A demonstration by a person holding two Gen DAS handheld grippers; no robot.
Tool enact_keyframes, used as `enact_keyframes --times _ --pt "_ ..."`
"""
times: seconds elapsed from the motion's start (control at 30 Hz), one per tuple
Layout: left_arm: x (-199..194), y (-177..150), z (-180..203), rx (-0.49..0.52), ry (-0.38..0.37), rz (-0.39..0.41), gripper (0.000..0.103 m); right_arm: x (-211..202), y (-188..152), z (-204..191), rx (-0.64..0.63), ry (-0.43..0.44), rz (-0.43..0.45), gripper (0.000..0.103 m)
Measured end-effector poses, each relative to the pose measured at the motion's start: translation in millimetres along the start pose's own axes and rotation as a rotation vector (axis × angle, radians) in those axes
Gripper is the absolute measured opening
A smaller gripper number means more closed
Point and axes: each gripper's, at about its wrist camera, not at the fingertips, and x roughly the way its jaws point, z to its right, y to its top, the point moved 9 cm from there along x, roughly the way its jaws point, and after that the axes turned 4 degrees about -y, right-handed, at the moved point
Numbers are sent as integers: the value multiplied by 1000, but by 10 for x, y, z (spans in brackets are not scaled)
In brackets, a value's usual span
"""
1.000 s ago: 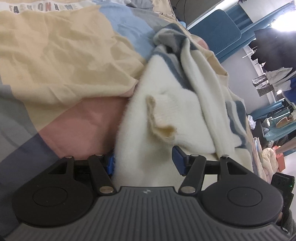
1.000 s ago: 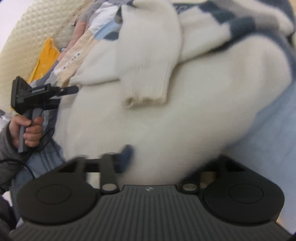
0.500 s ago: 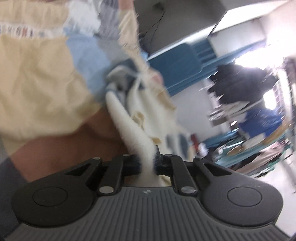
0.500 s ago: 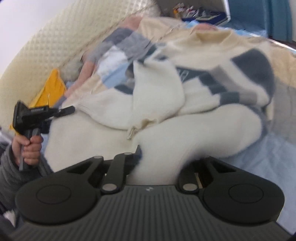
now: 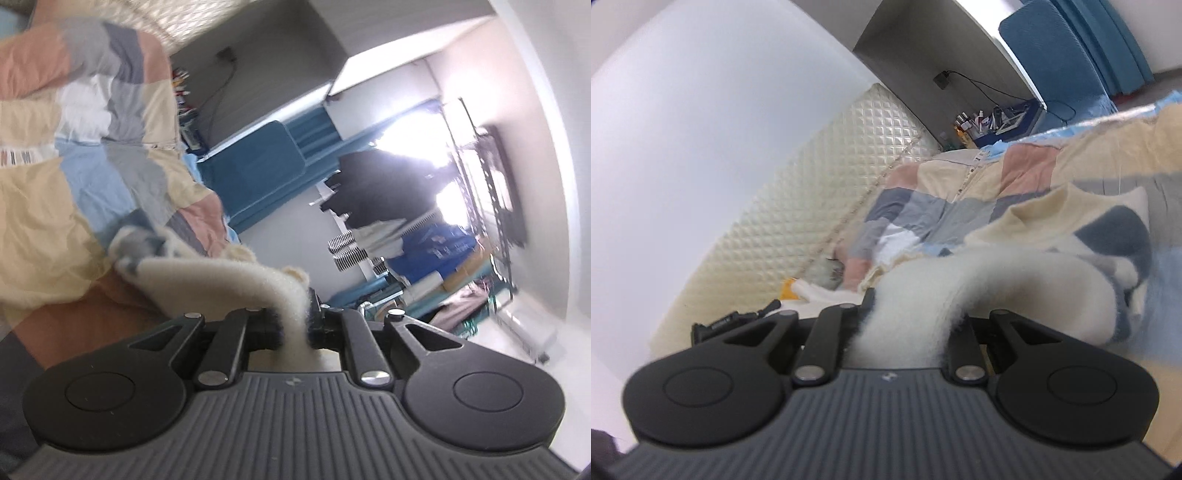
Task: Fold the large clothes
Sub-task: 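Lift the hem with both grippers and fold it over the sweater body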
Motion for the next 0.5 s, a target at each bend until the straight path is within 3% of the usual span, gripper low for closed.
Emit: enact_keyframes --times 0.13,0.27,0.37,0.5 --pt "-250 -203 49 -20 -3 -13 12 -126 -196 38 148 -27 -10 24" --pt "-206 -274 -131 -66 20 -25 13 -110 -288 273 332 -58 1 27" --pt "-37 -152 -253 -110 33 -3 13 17 -193 379 384 -51 36 27" --pt "482 203 -320 -73 78 26 13 188 54 574 475 -28 130 27"
